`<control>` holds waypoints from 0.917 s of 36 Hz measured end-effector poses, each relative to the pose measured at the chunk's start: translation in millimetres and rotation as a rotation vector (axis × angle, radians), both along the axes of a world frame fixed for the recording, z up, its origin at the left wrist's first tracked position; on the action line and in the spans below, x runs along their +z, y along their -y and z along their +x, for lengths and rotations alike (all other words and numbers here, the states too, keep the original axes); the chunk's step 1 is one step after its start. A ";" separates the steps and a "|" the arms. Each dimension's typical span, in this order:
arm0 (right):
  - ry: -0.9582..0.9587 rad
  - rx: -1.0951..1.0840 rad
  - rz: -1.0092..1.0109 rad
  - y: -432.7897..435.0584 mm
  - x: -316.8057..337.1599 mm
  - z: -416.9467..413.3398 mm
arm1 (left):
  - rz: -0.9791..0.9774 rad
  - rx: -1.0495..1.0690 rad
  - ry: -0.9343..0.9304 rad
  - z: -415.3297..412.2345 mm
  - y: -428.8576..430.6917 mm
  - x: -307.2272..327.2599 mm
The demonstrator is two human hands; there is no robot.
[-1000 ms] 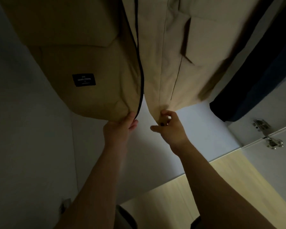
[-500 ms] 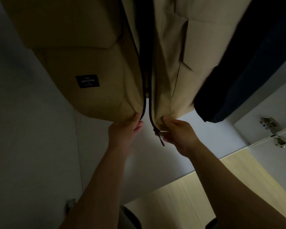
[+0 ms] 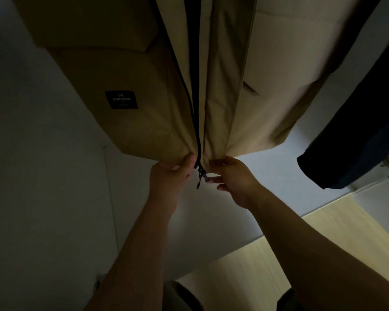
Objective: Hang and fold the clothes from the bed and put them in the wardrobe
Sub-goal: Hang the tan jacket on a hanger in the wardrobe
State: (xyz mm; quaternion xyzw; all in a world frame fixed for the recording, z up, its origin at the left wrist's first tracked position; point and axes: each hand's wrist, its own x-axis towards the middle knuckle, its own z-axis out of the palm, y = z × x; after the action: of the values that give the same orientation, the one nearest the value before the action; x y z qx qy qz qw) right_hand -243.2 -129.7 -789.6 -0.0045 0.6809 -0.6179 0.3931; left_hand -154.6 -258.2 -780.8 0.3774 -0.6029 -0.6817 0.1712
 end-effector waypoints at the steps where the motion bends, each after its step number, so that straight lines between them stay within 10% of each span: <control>1: -0.020 0.010 0.010 1.5 0.0 0.7 | -0.002 -0.011 -0.015 0.9 -0.3 0.4; 17: 0.194 0.068 -0.151 1.9 12.5 4.8 | -0.003 -0.009 -0.037 0.9 -1.8 1.2; 26: -0.095 0.079 0.092 -1.1 10.2 8.8 | 0.102 0.105 0.007 -1.5 -2.7 3.9; 33: 0.152 0.062 0.002 1.9 8.7 10.2 | 0.125 0.083 -0.024 -1.3 -2.3 4.2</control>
State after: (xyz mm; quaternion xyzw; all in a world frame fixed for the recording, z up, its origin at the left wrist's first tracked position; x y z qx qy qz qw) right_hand -232.9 -131.6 -780.9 0.0218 0.6493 -0.6034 0.4624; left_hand -155.9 -255.8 -776.6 0.4037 -0.5411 -0.7148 0.1825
